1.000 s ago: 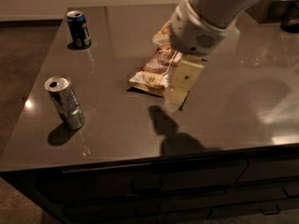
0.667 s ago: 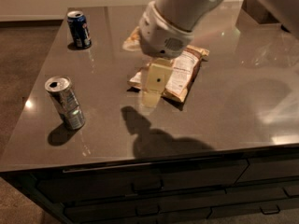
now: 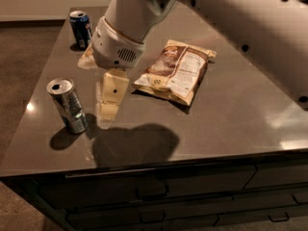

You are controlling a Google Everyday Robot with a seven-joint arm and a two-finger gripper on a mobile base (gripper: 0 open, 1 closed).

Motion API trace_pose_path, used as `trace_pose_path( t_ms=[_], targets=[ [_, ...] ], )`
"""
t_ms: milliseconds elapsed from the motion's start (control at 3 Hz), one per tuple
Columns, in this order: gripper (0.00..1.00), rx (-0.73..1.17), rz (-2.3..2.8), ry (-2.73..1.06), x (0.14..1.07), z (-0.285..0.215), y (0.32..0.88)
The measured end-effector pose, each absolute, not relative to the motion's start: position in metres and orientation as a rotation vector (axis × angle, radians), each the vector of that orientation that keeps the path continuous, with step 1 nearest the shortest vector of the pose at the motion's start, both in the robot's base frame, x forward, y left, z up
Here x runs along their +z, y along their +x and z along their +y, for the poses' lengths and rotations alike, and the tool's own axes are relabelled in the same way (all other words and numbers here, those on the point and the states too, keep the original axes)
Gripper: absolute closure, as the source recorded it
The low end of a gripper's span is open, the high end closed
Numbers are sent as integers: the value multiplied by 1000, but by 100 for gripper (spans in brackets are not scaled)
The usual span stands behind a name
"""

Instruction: Pick redbull can

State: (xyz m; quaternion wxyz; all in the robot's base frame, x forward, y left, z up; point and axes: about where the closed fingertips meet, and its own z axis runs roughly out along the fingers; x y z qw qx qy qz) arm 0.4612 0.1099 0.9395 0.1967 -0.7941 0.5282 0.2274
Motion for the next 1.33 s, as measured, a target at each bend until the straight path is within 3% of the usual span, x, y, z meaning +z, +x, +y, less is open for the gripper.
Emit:
trace_pose_path(
  t_ms=[667,1000,1333],
  targets=[
    [0,734,1410,-2279,927,167,462],
    [16,753,1421,-2278,927,178,466],
    [39,764,1457,-2248,929,176,476]
  ],
)
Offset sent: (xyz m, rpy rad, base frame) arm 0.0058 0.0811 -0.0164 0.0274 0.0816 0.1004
